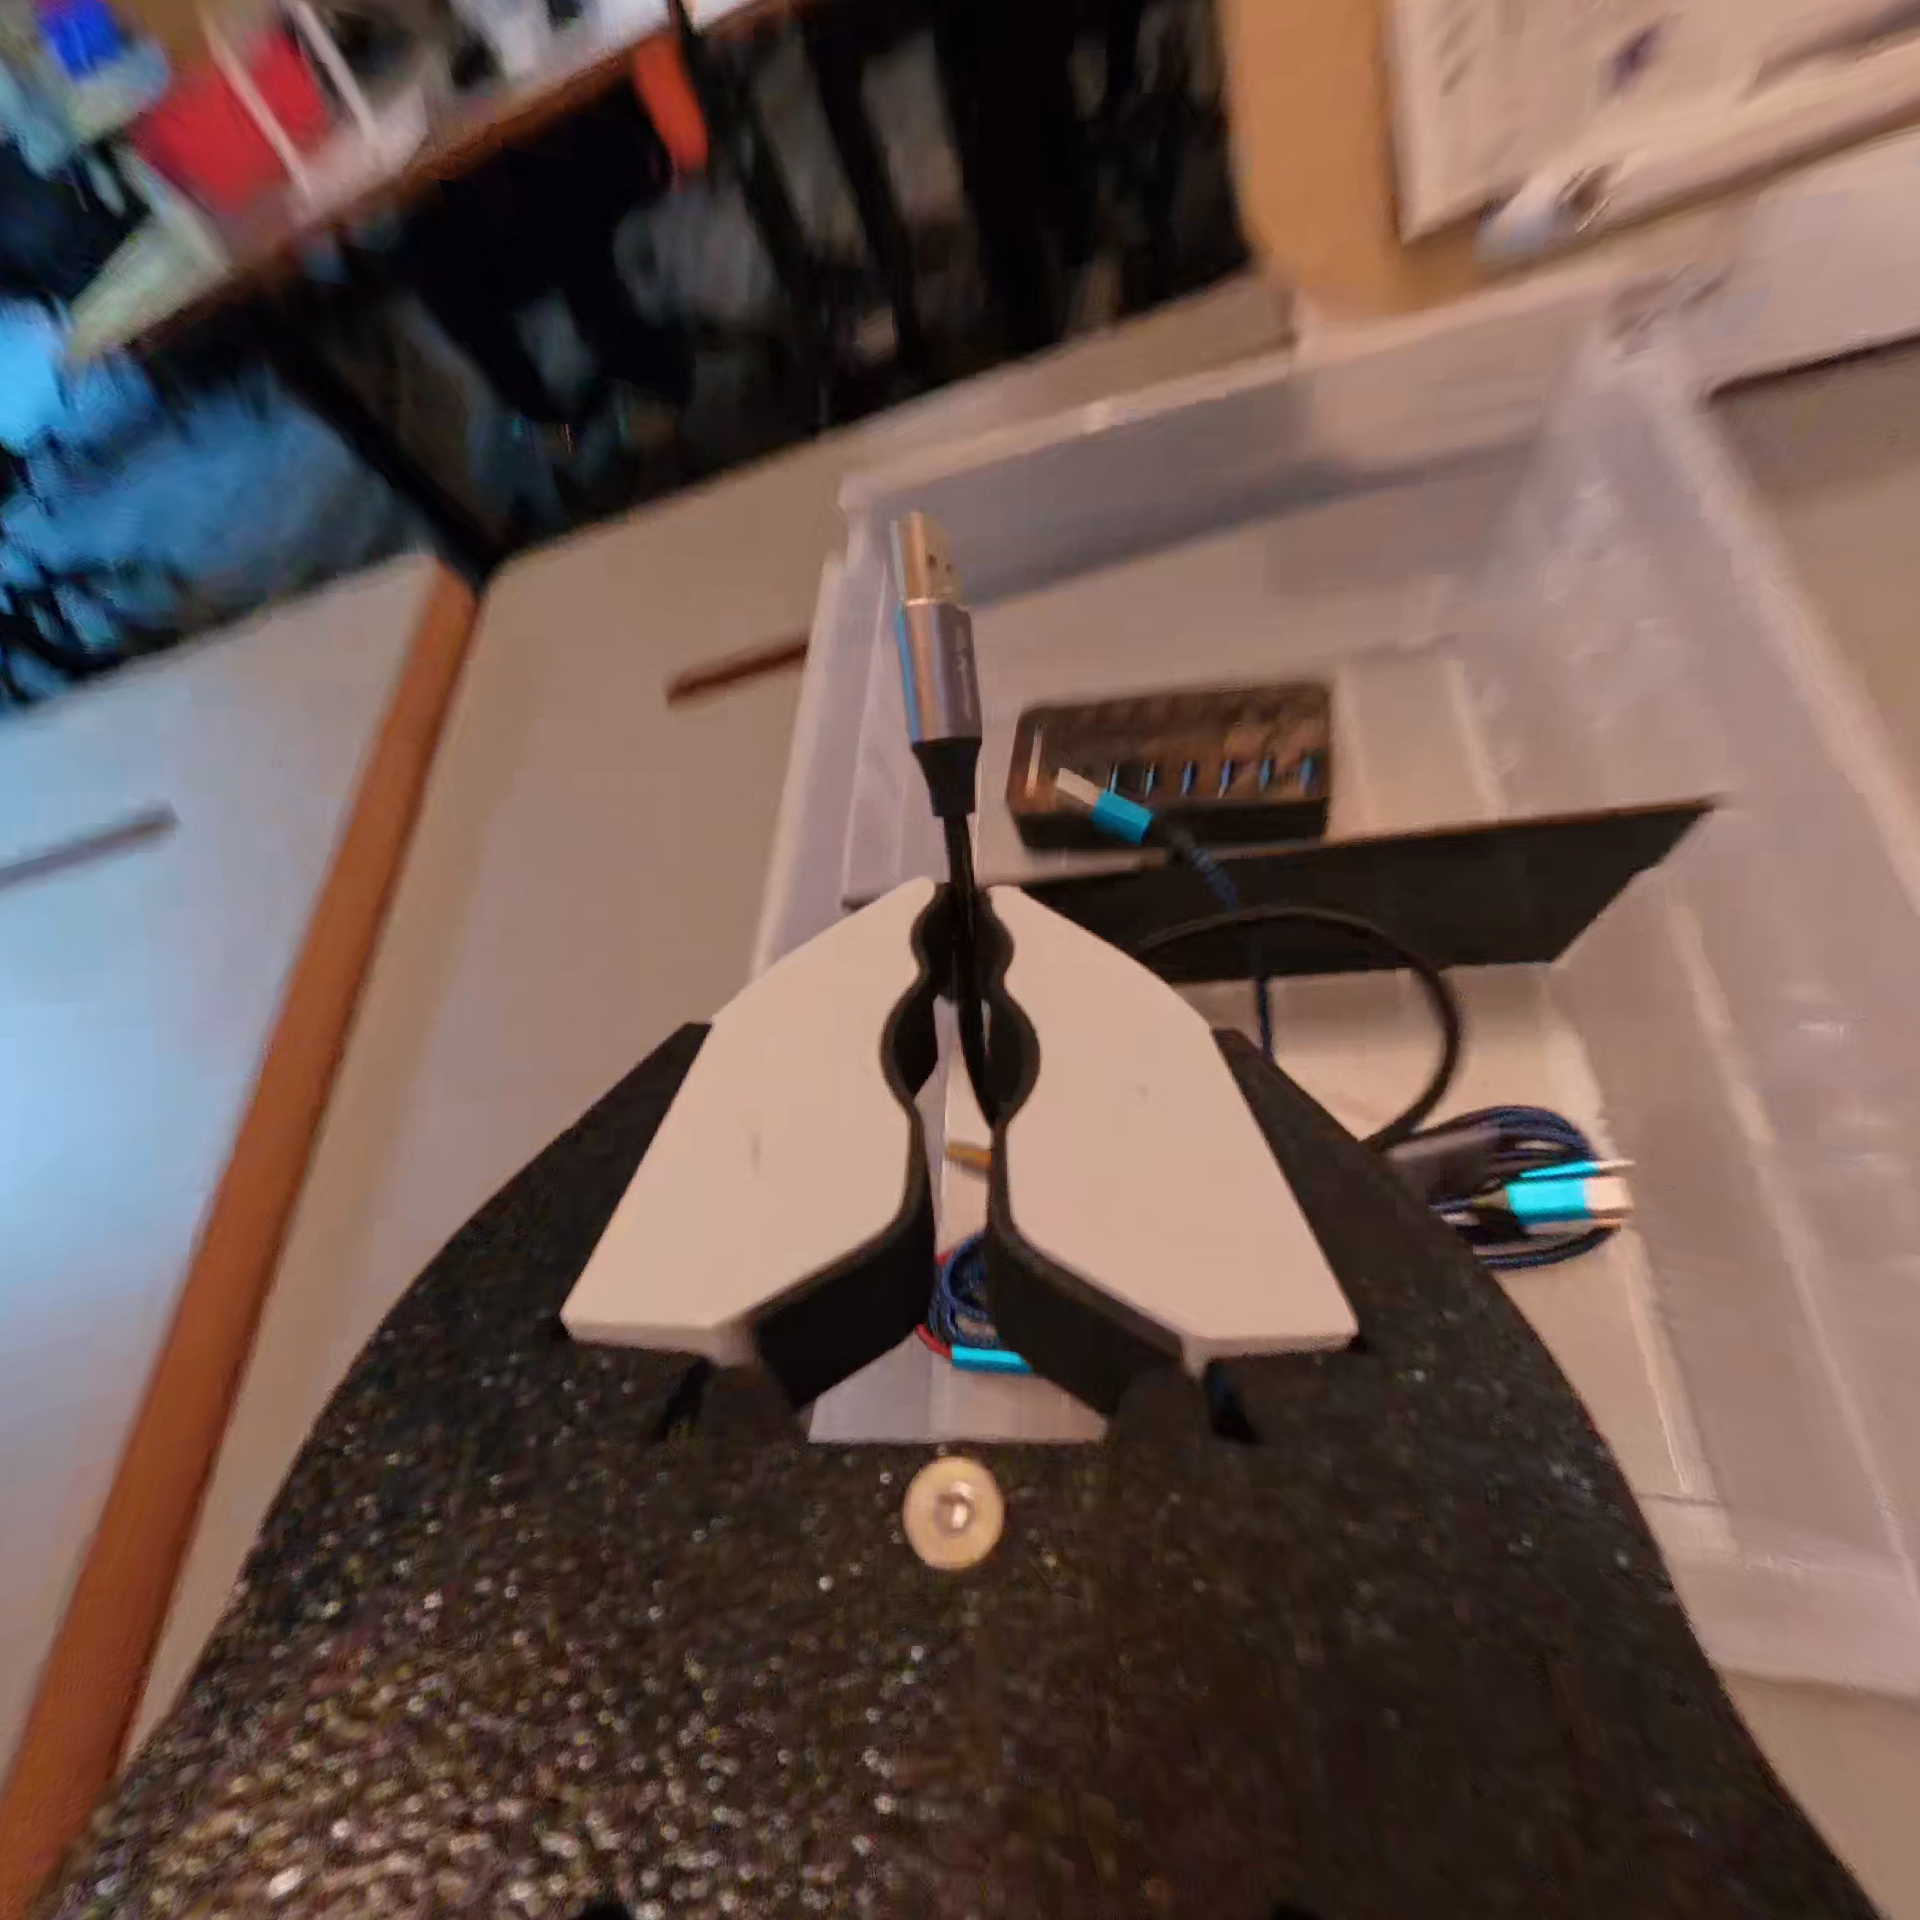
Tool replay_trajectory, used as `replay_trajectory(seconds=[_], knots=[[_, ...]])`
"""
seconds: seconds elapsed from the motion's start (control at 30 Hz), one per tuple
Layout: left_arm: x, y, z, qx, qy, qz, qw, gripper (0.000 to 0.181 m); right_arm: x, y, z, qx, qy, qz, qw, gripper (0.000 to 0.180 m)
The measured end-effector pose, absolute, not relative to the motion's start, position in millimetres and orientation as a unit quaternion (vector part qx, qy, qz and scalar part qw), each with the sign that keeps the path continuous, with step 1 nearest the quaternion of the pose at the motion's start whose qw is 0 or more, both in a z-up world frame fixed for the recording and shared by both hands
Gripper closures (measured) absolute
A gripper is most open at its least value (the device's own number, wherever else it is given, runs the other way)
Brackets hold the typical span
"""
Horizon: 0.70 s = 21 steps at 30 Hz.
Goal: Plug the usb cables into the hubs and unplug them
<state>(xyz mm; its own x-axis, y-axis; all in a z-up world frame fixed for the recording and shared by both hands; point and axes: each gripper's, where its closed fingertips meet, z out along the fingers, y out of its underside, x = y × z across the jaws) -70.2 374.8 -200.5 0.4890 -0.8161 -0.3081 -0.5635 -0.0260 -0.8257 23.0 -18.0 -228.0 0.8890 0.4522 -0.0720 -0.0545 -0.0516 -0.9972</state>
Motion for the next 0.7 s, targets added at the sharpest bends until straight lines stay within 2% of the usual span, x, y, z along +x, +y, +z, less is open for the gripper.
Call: replay_trajectory(seconds=[0.2, 0.33, 0.43, 0.53, 0.7], knots=[[-51, 299, -98, -0.454, 0.602, -0.219, 0.619, 0.177, 20, -17, -230, -0.705, -0.151, 0.184, 0.668, 0.107], [-50, 221, -52, -0.282, 0.660, -0.319, 0.619, 0.177, 21, -17, -230, -0.705, -0.149, 0.187, 0.668, 0.107], [-50, 173, -45, -0.232, 0.704, -0.374, 0.558, 0.177, 21, -17, -230, -0.705, -0.149, 0.188, 0.668, 0.107], [-48, 133, -58, -0.230, 0.756, -0.418, 0.448, 0.177, 20, -18, -230, -0.704, -0.153, 0.187, 0.668, 0.107], [-45, 86, -117, -0.246, 0.828, -0.432, 0.259, 0.177, 19, -19, -229, -0.701, -0.156, 0.189, 0.670, 0.107]])
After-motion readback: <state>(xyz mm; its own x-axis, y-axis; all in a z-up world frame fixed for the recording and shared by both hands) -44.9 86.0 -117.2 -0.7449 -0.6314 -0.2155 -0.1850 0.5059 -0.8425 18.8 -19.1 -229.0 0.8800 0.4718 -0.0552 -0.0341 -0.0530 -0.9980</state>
